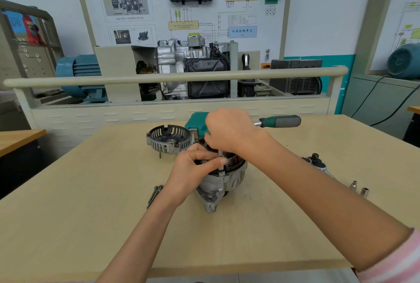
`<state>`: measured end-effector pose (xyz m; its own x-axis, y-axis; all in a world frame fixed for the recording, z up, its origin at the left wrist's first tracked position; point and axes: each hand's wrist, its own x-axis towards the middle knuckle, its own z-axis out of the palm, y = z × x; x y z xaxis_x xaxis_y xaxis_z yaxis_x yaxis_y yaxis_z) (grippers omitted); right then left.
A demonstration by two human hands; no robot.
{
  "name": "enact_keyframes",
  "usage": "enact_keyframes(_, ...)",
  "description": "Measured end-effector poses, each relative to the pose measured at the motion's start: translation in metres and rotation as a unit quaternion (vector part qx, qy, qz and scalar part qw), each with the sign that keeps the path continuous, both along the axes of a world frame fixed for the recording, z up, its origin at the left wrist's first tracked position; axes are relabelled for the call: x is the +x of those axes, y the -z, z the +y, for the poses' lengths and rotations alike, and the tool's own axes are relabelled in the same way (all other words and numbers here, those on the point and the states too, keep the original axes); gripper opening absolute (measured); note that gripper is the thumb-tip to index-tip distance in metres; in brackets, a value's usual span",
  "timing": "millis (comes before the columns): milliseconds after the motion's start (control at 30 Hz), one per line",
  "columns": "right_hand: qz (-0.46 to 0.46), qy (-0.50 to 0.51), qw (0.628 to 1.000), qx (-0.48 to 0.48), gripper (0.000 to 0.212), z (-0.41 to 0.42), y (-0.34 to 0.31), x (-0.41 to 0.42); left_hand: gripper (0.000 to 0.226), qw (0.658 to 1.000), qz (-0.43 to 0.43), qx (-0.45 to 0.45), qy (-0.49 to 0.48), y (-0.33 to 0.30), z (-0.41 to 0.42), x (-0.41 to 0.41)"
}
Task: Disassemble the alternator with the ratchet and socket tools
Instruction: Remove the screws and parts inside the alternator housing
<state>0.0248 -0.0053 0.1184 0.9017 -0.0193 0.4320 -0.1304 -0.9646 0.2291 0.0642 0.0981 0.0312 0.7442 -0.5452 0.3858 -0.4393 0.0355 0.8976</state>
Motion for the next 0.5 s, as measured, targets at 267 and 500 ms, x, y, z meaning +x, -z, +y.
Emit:
enact_keyframes(267,0.002,0.007,1.0,0.011,0.023,-0.001,0.001,-0.002,0.002,1.0,-0.018,0.019,-0.012,0.001,-0.001,-0.002)
enact_keyframes(500,0.01,-0.009,1.0,0.006,0.02,0.0,-0.001,-0.001,0.012,0.997,-0.017,0.051,0.052,-0.002,0.007,0.001)
